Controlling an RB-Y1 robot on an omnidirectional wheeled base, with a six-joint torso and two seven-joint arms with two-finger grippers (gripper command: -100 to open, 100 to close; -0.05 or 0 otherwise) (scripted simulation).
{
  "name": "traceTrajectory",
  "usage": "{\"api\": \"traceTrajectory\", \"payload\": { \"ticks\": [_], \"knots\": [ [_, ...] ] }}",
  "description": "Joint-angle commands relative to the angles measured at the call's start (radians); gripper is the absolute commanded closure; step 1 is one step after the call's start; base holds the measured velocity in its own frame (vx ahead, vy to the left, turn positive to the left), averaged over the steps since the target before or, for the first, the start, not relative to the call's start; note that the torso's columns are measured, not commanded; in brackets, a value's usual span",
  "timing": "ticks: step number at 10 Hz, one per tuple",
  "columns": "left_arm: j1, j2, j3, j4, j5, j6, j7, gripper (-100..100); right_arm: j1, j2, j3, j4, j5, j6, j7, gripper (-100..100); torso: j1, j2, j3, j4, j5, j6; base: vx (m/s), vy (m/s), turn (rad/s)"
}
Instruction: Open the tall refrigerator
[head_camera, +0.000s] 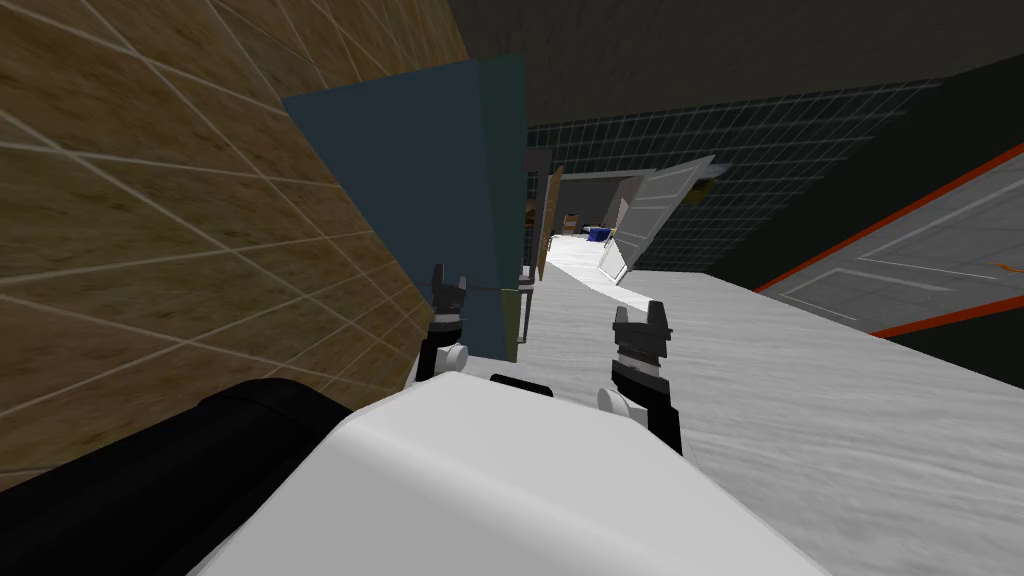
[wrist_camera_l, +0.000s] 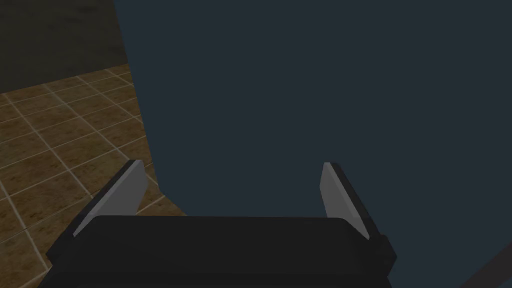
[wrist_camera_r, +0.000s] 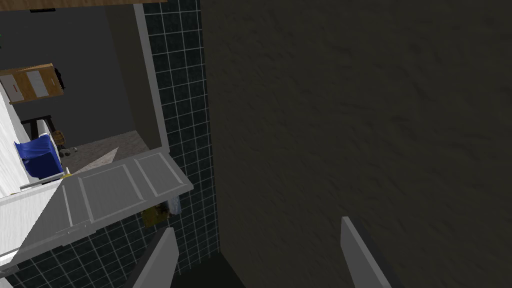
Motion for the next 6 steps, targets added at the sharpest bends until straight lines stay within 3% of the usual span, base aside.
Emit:
{"api": "traceTrajectory", "payload": {
  "ticks": [1,6],
  "knots": [
    [0.000,0.000,0.000,0.000,0.000,0.000,0.000,0,0.000,0.000,0.000,0.000,0.000,0.000,0.000,0,0.000,0.040,-0.082,0.041,0.000,0.000,0.000,0.000,0.000],
    [0.000,0.000,0.000,0.000,0.000,0.000,0.000,0,0.000,0.000,0.000,0.000,0.000,0.000,0.000,0,0.000,0.396,-0.792,0.396,0.000,0.000,0.000,0.000,0.000]
  ]
}}
